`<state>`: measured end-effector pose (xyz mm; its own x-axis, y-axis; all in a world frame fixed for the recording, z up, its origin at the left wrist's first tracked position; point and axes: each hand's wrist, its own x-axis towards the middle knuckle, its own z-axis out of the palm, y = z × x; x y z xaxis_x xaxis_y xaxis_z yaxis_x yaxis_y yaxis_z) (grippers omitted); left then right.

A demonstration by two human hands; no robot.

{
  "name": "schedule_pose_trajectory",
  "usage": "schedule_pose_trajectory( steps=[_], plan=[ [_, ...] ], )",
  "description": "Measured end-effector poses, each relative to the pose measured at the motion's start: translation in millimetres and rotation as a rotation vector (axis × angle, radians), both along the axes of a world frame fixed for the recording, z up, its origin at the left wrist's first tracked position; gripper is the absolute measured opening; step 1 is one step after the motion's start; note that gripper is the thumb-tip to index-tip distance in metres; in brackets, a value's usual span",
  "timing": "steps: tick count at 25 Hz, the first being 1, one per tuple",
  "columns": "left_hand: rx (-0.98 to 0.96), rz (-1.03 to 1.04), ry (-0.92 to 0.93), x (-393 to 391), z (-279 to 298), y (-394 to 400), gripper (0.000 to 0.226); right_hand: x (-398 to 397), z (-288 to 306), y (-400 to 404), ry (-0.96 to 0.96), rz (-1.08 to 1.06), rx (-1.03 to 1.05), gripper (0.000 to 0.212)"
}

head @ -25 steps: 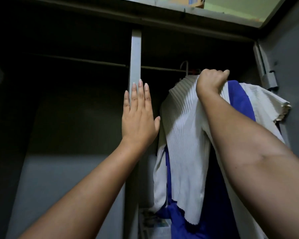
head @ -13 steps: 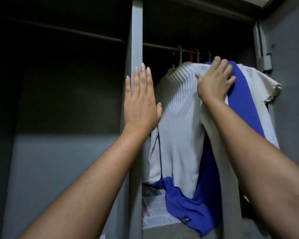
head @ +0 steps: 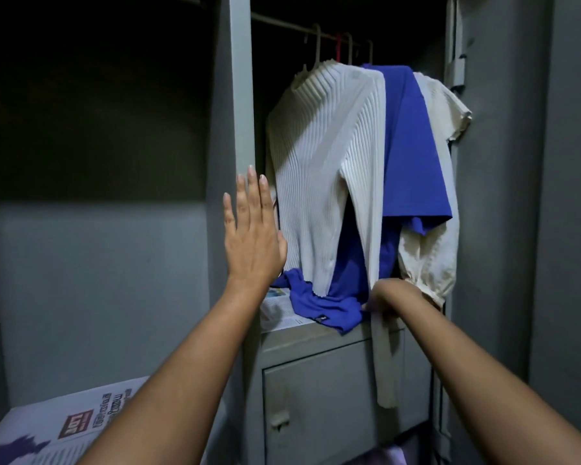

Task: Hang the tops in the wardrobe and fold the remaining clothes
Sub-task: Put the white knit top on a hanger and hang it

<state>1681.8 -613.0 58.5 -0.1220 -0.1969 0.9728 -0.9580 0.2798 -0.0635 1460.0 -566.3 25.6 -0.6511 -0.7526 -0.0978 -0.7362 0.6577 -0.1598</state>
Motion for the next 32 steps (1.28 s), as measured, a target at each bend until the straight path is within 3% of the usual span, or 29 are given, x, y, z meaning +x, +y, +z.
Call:
schedule_pose_trajectory(
  steps=[2, 3, 6, 8, 10, 12, 14, 18, 21, 25, 27, 32],
  plan=[
    [0.006, -0.009, -0.006, 1, -9, 0, 0.098, 6, 14, -20, -0.117, 0.032, 0.119, 0.049],
    [0.009, -0.017, -0.013, 1, -12, 0, 0.098, 9, 22, -31, -0.218, 0.055, 0.060, 0.047],
    [0.007, -0.036, -0.020, 1, -15, -2, 0.099, 24, 41, -58, -0.665, 0.112, -0.518, 0.020],
    [0.012, -0.051, -0.020, 1, -15, -3, 0.099, 36, 50, -75, -0.894, 0.183, -0.870, 0.030],
    [0.012, -0.062, -0.020, 1, -16, -4, 0.097, 47, 51, -92, -1.132, 0.227, -1.034, 0.036],
    [0.008, -0.066, -0.023, 1, -17, -6, 0.095, 53, 39, -104, -1.276, 0.203, -1.063, 0.036],
    [0.011, -0.058, -0.026, 1, -18, -6, 0.093, 52, 21, -104, -1.299, 0.126, -0.929, 0.026],
    [0.022, -0.055, -0.025, 1, -17, -6, 0.092, 48, -10, -71, -1.166, 0.081, -0.476, 0.010],
    [0.073, -0.088, -0.039, 3, -16, -2, 0.092, 45, -21, -36, -1.170, 0.076, -0.543, 0.019],
    [0.218, -0.147, -0.067, 8, -17, 11, 0.097, 39, -42, 19, -1.054, 0.026, -0.696, 0.014],
    [0.277, -0.287, -0.013, 10, -33, 26, 0.096, 37, -56, 50, -1.034, -0.002, -0.743, 0.017],
    [0.420, -0.787, 0.106, 12, -104, 81, 0.079, 40, -74, 135, -0.898, -0.019, -0.804, 0.054]
  ],
)
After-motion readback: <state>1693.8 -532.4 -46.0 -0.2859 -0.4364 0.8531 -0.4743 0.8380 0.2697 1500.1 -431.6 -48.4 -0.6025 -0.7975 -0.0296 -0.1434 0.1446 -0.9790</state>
